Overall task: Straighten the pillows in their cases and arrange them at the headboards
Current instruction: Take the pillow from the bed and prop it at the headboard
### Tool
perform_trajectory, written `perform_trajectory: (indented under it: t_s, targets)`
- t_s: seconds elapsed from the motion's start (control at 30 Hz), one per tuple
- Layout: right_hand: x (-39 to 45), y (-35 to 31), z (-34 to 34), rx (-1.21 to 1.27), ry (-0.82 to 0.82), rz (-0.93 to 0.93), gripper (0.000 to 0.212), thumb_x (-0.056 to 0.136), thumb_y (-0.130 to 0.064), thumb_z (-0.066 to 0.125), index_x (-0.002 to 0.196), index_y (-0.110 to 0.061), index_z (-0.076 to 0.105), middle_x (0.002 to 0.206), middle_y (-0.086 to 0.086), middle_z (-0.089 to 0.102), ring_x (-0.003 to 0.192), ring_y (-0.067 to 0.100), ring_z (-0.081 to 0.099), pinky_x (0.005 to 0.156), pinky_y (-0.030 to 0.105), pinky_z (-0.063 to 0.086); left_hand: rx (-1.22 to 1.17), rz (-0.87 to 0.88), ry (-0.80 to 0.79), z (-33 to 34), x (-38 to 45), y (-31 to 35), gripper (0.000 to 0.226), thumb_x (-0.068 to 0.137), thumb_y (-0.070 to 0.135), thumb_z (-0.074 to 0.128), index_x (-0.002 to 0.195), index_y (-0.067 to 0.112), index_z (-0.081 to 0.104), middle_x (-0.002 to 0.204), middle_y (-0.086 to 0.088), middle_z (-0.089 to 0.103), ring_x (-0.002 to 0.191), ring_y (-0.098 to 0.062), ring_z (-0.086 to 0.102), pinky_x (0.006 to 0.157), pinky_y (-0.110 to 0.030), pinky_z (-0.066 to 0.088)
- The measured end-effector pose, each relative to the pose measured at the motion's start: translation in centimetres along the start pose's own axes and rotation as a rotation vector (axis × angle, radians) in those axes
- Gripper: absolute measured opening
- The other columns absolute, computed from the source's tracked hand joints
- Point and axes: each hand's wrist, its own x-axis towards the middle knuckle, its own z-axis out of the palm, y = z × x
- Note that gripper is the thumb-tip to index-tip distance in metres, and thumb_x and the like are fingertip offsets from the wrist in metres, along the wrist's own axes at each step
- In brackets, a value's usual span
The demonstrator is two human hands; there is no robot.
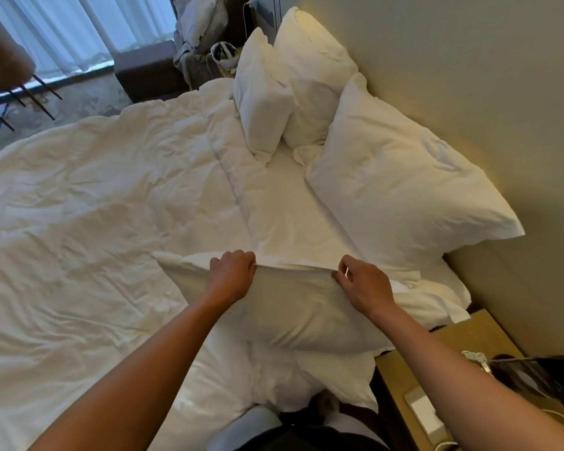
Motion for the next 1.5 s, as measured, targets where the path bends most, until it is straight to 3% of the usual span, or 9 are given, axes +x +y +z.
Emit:
perform_trajectory:
  t_s: [0.17,0.43,0.53,0.67,1.03,1.13,1.2,1.3,1.5]
  targets:
    - [0.6,-1.2,-0.6,-0.051,0.114,0.014,0.015,0.096,-0.035,0.068,0.087,-0.025,0.062,0.087,-0.006,0.059,0.071,0.020,0.060,0.063,0.036,0.050,-0.101,-0.006,0.000,-0.9,1.3,-1.8,0.011,0.097,0.024,0.051,0.091,0.024,0.061,0.090,0.003,0.062,0.086,-0.023,0.058,0.066,-0.036,0.045]
    - [-0.3,-2.5,0.4,0.084,0.146,0.217,0.018,0.107,-0.038,0.048,0.090,-0.032,0.047,0.070,-0.001,0.060,0.065,0.022,0.066,0.081,0.040,0.058,-0.352,0.120,-0.098,0.0,3.9,-3.1,0.007,0.100,0.025,0.053,0.098,0.019,0.050,0.088,-0.002,0.059,0.080,-0.025,0.057,0.065,-0.036,0.044]
    - [-0.4,-2.4,0.4,0.051,0.123,0.247,0.019,0.109,-0.041,0.040,0.094,-0.031,0.042,0.070,-0.001,0.066,0.054,0.016,0.066,0.066,0.046,0.061,-0.383,0.166,-0.169,0.7,4.5,-3.0,0.011,0.102,0.028,0.050,0.100,0.019,0.045,0.083,-0.003,0.056,0.071,-0.022,0.056,0.062,-0.036,0.044]
    - [-0.1,-2.4,-0.1,-0.041,0.130,0.226,0.019,0.109,-0.041,0.040,0.095,-0.028,0.041,0.076,-0.003,0.063,0.062,0.019,0.061,0.061,0.044,0.056,-0.364,0.175,-0.192,1.0,5.4,-3.3,0.016,0.103,0.031,0.050,0.098,0.019,0.042,0.077,-0.001,0.051,0.065,-0.019,0.052,0.055,-0.033,0.039]
    - [1.8,-0.1,-0.8,-0.180,0.107,0.261,0.022,0.105,-0.027,0.052,0.091,-0.016,0.066,0.092,0.002,0.064,0.083,0.028,0.061,0.076,0.042,0.052,-0.280,0.177,-0.143,-0.7,7.8,-4.7,0.016,0.103,0.030,0.051,0.097,0.016,0.045,0.076,-0.004,0.054,0.069,-0.027,0.056,0.059,-0.034,0.041]
    - [2.1,0.3,-0.7,-0.120,0.211,0.266,0.020,0.107,-0.028,0.048,0.092,-0.021,0.059,0.085,0.001,0.065,0.075,0.022,0.058,0.066,0.038,0.048,-0.283,0.173,-0.156,-1.1,8.5,-4.2,0.014,0.104,0.028,0.051,0.106,0.017,0.059,0.089,-0.009,0.064,0.078,-0.029,0.064,0.069,-0.036,0.052]
    - [2.1,0.5,-0.3,-0.042,0.213,0.274,0.021,0.109,-0.032,0.042,0.092,-0.025,0.051,0.082,-0.002,0.062,0.070,0.016,0.057,0.061,0.038,0.048,-0.243,0.184,-0.166,-1.3,9.0,-3.9,0.023,0.103,0.026,0.050,0.094,0.013,0.067,0.088,-0.012,0.067,0.084,-0.033,0.066,0.074,-0.037,0.052]
    - [2.3,1.2,0.0,0.019,0.210,0.260,0.022,0.110,-0.037,0.035,0.091,-0.028,0.042,0.078,-0.006,0.059,0.068,0.012,0.055,0.059,0.036,0.046,-0.185,0.199,-0.186,-1.5,9.7,-3.7,0.033,0.103,0.025,0.050,0.077,0.009,0.063,0.077,-0.010,0.064,0.080,-0.033,0.063,0.069,-0.036,0.048]
    - [3.2,2.1,-0.3,0.005,0.166,0.235,0.023,0.108,-0.040,0.036,0.089,-0.028,0.042,0.076,-0.008,0.058,0.067,0.015,0.056,0.062,0.042,0.050,-0.189,0.187,-0.196,-1.8,10.0,-4.2,0.031,0.104,0.027,0.046,0.087,0.010,0.067,0.082,-0.007,0.066,0.078,-0.027,0.063,0.070,-0.037,0.052]
